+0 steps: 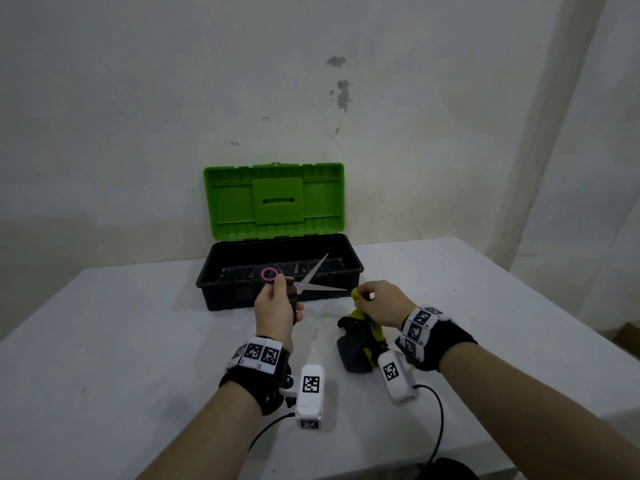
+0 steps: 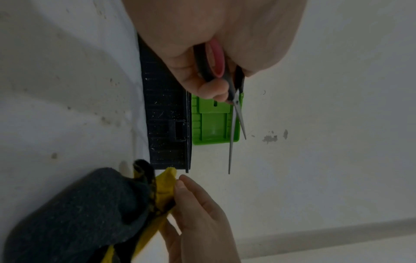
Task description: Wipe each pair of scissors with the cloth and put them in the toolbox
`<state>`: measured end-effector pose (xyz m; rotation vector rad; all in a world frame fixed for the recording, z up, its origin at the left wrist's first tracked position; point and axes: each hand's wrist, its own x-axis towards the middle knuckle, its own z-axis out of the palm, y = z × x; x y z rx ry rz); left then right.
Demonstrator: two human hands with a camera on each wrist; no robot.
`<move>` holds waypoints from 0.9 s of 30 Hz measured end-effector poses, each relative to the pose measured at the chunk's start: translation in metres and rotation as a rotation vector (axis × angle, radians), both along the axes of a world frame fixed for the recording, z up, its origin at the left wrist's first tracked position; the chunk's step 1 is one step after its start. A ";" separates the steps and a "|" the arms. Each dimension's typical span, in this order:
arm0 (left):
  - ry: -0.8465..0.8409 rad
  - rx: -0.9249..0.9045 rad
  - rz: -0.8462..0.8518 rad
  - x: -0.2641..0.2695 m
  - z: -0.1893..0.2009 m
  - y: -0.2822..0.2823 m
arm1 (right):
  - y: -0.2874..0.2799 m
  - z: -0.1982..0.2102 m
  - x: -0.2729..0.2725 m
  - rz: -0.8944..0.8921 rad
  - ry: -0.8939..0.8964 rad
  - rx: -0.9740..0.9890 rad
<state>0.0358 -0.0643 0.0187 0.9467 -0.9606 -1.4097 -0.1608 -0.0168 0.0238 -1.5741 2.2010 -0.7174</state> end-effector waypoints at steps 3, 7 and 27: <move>0.010 0.013 0.001 -0.001 0.002 -0.001 | 0.004 -0.002 0.001 0.044 -0.031 0.040; 0.031 0.021 0.001 -0.009 0.007 -0.001 | 0.016 0.006 0.018 0.100 -0.154 -0.032; -0.074 -0.011 -0.051 0.017 0.011 -0.021 | 0.004 0.035 0.046 0.150 -0.378 -0.103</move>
